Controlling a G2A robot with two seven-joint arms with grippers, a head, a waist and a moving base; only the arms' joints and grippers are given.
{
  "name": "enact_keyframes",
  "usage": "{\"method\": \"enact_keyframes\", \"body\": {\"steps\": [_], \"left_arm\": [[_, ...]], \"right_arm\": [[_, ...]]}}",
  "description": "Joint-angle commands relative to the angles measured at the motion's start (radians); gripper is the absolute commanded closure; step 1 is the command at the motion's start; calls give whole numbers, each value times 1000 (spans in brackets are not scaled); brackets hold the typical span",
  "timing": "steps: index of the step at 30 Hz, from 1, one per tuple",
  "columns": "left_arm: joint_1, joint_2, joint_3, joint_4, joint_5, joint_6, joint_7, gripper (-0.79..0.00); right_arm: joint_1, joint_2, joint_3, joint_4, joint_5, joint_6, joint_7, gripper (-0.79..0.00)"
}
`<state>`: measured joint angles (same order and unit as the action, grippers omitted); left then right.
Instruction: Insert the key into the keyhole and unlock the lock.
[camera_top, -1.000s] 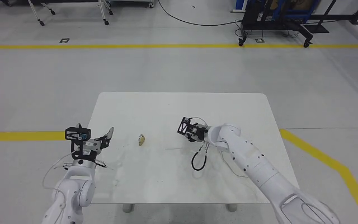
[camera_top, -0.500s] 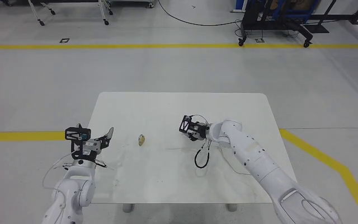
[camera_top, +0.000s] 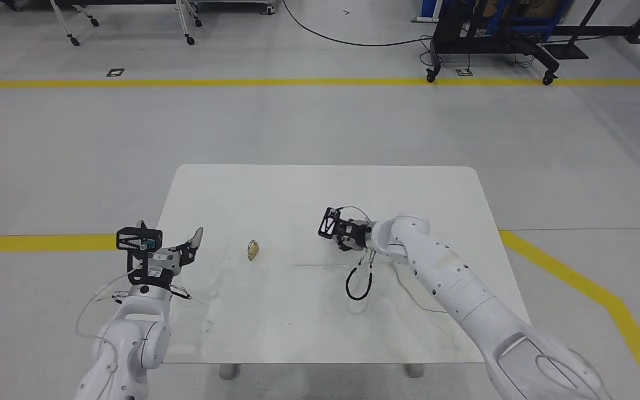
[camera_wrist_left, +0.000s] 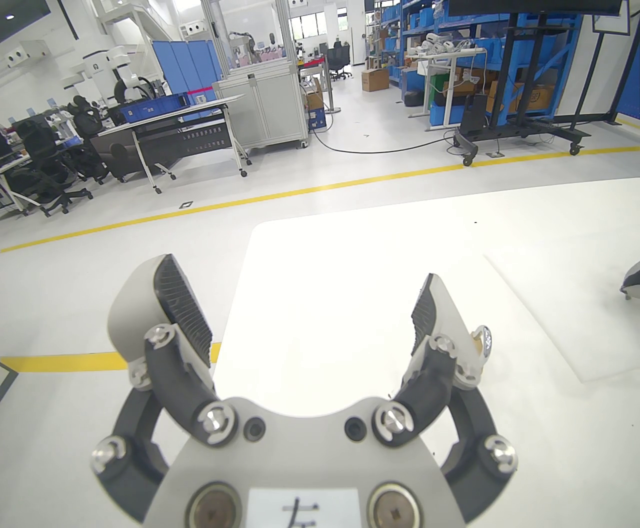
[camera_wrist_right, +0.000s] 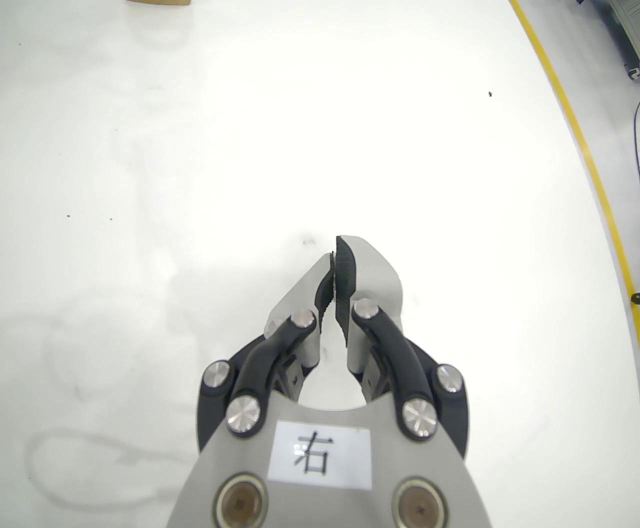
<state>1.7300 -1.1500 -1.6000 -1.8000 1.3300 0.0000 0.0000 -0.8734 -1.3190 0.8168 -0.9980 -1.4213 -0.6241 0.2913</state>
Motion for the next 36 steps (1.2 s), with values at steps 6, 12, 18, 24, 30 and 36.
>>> {"method": "enact_keyframes", "body": {"steps": [6, 12, 18, 24, 30, 36], "left_arm": [[0, 0, 0, 0, 0, 0, 0, -785], [0, 0, 0, 0, 0, 0, 0, -785], [0, 0, 0, 0, 0, 0, 0, -785], [0, 0, 0, 0, 0, 0, 0, -785], [0, 0, 0, 0, 0, 0, 0, -785], [11, -7, -33, -28, -239, -68, 25, -785]], "right_arm": [[-70, 35, 72, -110, -27, -4, -40, 0], [-199, 84, 237, -238, 95, -69, -184, 0], [-273, 122, 406, -210, 354, -323, -362, 0], [-269, 134, 418, -135, 522, -388, -366, 0], [-269, 134, 418, -135, 522, -388, -366, 0], [-269, 134, 418, -135, 522, -388, -366, 0]]}}
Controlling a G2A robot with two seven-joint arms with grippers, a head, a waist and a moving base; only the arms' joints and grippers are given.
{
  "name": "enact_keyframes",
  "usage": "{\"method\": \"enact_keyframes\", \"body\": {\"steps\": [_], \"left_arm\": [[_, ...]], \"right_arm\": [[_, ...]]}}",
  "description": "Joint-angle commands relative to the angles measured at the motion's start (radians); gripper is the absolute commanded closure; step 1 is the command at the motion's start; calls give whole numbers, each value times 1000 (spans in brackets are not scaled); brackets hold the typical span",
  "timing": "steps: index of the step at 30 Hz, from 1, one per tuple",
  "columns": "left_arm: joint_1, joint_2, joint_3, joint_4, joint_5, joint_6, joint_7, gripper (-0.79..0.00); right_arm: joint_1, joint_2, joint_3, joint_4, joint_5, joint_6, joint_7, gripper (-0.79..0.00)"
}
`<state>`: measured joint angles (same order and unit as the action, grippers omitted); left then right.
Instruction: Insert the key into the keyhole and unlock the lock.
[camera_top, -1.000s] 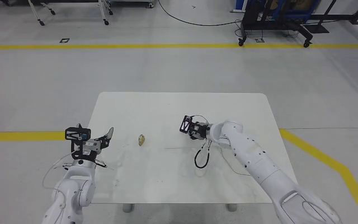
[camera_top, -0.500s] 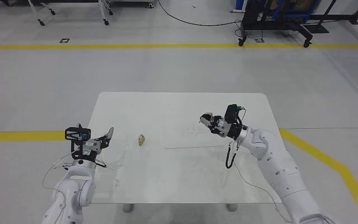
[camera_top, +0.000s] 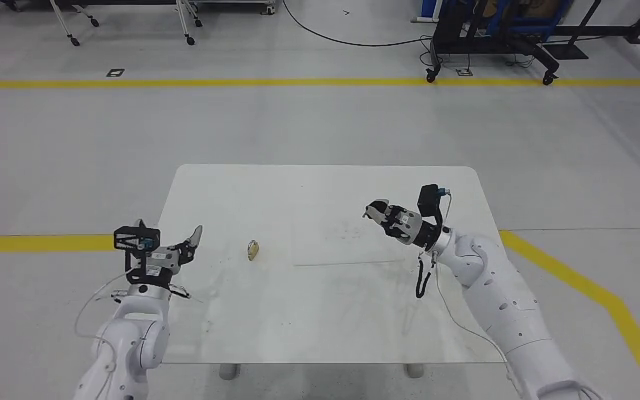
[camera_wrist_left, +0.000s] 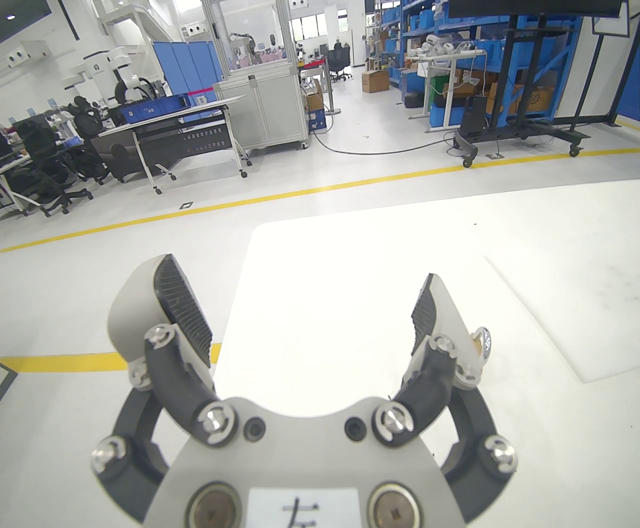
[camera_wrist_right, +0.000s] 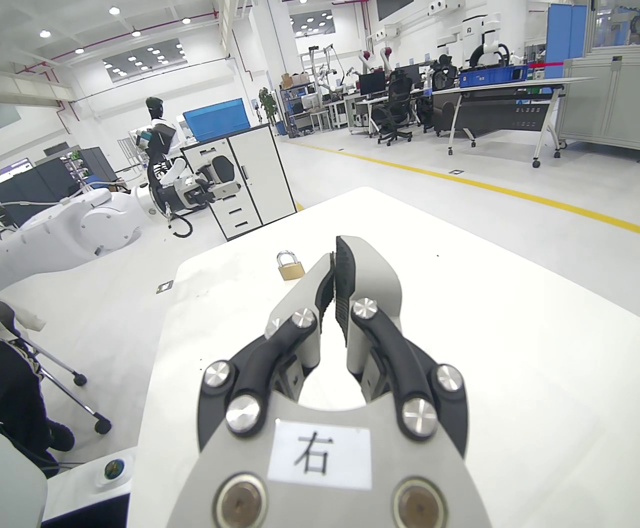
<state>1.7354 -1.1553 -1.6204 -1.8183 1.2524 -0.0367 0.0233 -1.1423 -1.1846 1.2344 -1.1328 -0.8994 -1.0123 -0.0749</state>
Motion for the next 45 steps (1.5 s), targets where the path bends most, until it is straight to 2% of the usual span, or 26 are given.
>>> {"method": "enact_keyframes", "body": {"steps": [1, 3, 6, 11, 14, 18, 23, 26, 30, 37, 43, 45], "left_arm": [[10, -3, -21, -18, -263, -74, -21, -785], [1, -5, -34, -42, -518, -186, -108, -785], [-50, -2, -61, -35, -814, -261, -285, -785], [-147, 1, -43, -50, -1183, -259, -511, -785], [-203, -2, 21, -58, -1314, -222, -598, -785], [-288, -12, 153, -13, -1344, -193, -646, -785], [-424, -29, 287, 138, -1400, -190, -690, -785], [-474, -38, 353, 201, -1391, -217, -699, -785], [-497, -49, 419, 247, -1357, -259, -679, -785], [-520, -61, 480, 295, -1369, -318, -668, -785], [-547, -69, 524, 308, -1305, -327, -647, -782], [-553, -71, 536, 309, -1273, -325, -631, -751]], "right_arm": [[0, 0, 0, 0, 0, 0, 0, 0], [0, 0, 0, 0, 0, 0, 0, 0], [0, 0, 0, 0, 0, 0, 0, 0], [0, 0, 0, 0, 0, 0, 0, 0], [0, 0, 0, 0, 0, 0, 0, 0], [0, 0, 0, 0, 0, 0, 0, 0], [0, 0, 0, 0, 0, 0, 0, 0], [-18, -3, -20, -31, 44, 0, 10, 0], [-20, 2, -38, -36, 180, 0, 46, 0], [9, 24, -116, -38, 532, 0, 269, 0], [35, 38, -160, -30, 741, 0, 436, 0], [39, 41, -178, -36, 808, 0, 491, 0]]}}
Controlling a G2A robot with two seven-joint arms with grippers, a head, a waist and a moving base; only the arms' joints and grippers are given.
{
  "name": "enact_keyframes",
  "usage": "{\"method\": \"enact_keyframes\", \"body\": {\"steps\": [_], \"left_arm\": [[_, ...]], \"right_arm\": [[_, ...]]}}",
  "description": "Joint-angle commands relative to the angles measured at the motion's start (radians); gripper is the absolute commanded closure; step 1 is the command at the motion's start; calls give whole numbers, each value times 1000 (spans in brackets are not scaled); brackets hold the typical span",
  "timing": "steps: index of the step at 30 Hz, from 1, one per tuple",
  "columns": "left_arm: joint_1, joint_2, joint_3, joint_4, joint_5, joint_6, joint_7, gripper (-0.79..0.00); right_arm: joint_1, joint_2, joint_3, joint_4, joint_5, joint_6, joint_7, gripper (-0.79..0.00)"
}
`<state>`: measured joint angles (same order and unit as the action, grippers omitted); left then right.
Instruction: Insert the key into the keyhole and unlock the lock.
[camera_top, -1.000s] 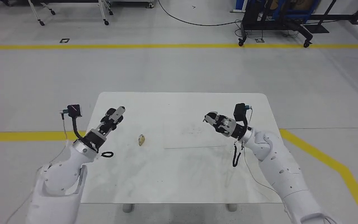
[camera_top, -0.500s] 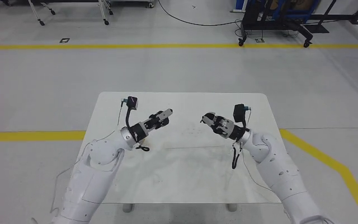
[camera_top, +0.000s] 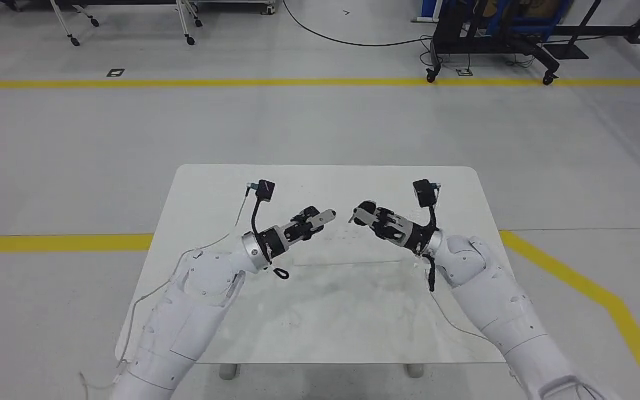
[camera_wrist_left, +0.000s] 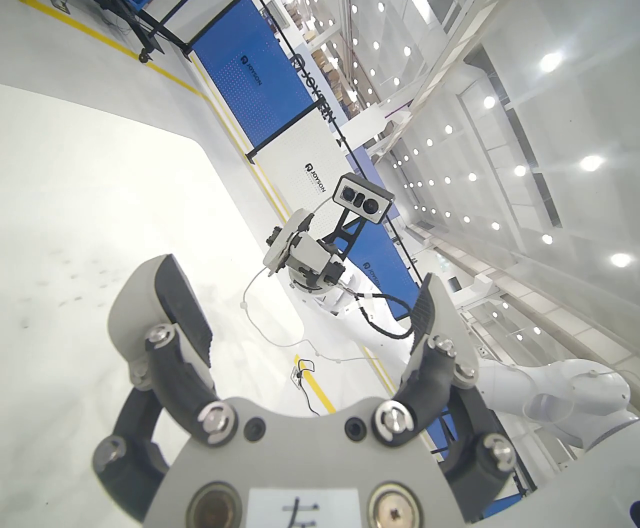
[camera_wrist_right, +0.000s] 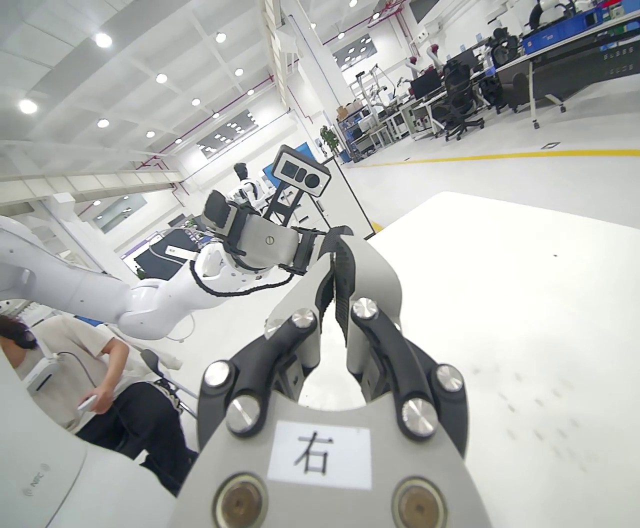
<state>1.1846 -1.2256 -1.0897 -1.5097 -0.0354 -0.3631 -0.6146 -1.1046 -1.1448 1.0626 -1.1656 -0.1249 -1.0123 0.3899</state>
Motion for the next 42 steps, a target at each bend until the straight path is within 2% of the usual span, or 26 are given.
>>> {"method": "enact_keyframes", "body": {"steps": [1, 4, 5, 7, 11, 17, 23, 27, 29, 38, 42], "left_arm": [[-4, -2, 9, 1, 30, 4, 18, -696], [-7, -5, 22, -1, 48, 8, 35, -582], [-9, -5, 25, -2, 49, 9, 36, -489], [-11, -6, 32, -1, 64, 13, 34, -385], [-10, -7, 42, 0, 97, 16, 45, -292], [-6, -6, 45, 1, 107, -10, 25, -252], [0, -4, 49, 0, 103, -39, 8, -277], [-1, -4, 51, 0, 102, -46, -1, -240], [-1, -4, 53, 1, 104, -49, -3, -179], [-5, -3, 58, 12, 108, -49, -19, -188], [-7, -3, 61, 14, 111, -45, -17, -157]], "right_arm": [[3, 3, -13, -6, 63, 0, 53, 0], [8, 7, -29, -7, 140, 0, 120, 0], [11, 8, -32, -5, 161, 0, 138, 0], [17, 9, -39, 2, 195, 0, 165, 0], [28, 8, -52, 15, 241, 0, 202, 0], [41, 3, -62, 40, 277, 0, 223, 0], [51, -3, -69, 63, 285, 0, 220, 0], [58, -7, -71, 77, 281, 0, 215, 0], [59, -9, -73, 80, 281, 0, 213, 0], [60, -13, -67, 90, 282, 0, 202, 0], [60, -15, -66, 88, 282, 0, 206, 0]]}}
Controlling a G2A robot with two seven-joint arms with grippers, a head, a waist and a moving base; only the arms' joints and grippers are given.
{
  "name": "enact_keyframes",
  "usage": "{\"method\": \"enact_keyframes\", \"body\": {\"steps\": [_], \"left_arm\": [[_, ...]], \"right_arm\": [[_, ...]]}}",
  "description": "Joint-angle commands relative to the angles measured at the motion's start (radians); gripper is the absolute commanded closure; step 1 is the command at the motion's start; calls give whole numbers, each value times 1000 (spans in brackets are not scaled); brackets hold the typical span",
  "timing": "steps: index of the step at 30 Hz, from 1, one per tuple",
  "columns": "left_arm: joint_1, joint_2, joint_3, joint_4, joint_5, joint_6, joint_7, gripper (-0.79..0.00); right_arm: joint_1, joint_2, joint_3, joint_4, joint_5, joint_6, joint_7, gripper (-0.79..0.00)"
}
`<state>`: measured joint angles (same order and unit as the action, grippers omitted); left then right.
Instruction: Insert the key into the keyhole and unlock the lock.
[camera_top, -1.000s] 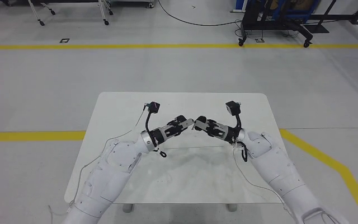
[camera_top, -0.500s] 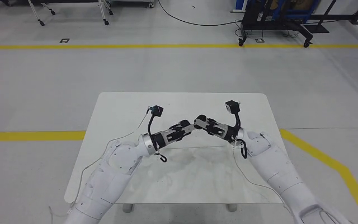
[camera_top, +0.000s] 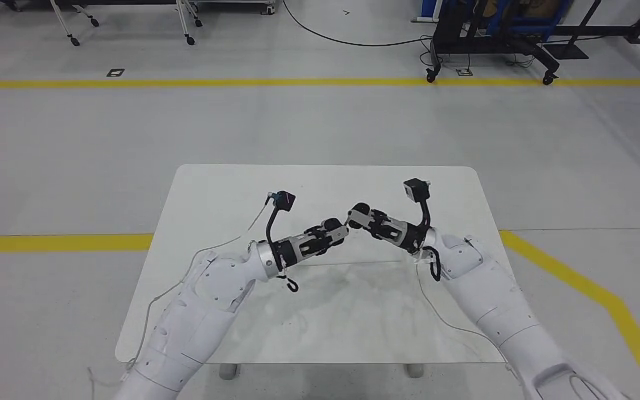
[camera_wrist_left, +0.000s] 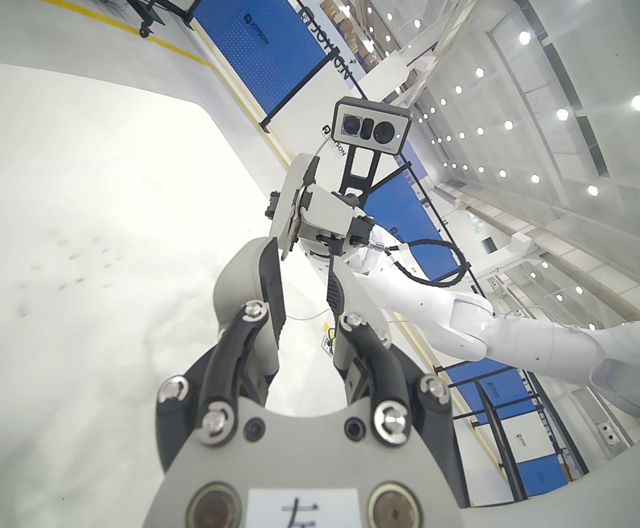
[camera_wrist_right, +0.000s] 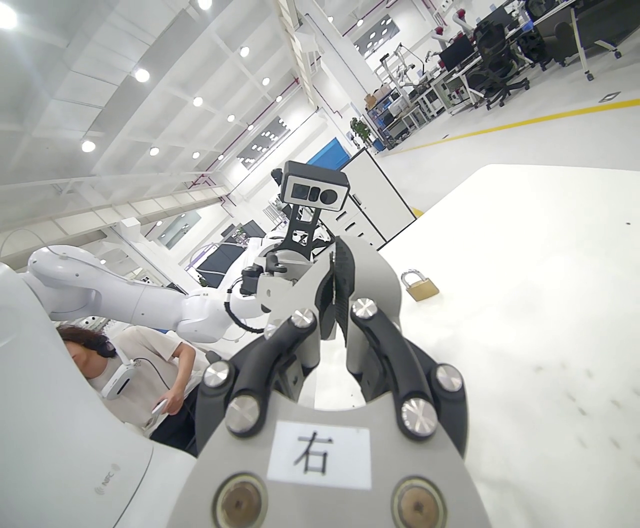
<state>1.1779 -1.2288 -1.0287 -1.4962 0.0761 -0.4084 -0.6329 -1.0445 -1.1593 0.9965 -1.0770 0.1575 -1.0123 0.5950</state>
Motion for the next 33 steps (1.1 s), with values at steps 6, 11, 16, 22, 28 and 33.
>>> {"method": "enact_keyframes", "body": {"steps": [6, 11, 16, 22, 28, 33], "left_arm": [[-3, -2, 1, -3, -6, 11, 19, -197], [-3, -2, 4, -3, 7, 22, 27, 0], [15, 1, 1, -29, 69, 27, 65, 0], [36, 5, -15, -48, 94, 39, 82, 0], [45, 10, -48, -54, 64, 35, 91, 0], [51, 14, -65, -64, 45, 31, 85, 0]], "right_arm": [[-5, 0, 4, -7, 1, 0, 13, 0], [-7, 0, 6, -11, 6, 0, 26, 0], [-9, 1, 10, -15, 14, 0, 36, 0], [-12, 1, 13, -17, 22, 0, 50, 0], [-25, 7, 27, -30, 30, 0, 66, 0], [-37, 10, 33, -45, 34, 0, 85, 0]]}}
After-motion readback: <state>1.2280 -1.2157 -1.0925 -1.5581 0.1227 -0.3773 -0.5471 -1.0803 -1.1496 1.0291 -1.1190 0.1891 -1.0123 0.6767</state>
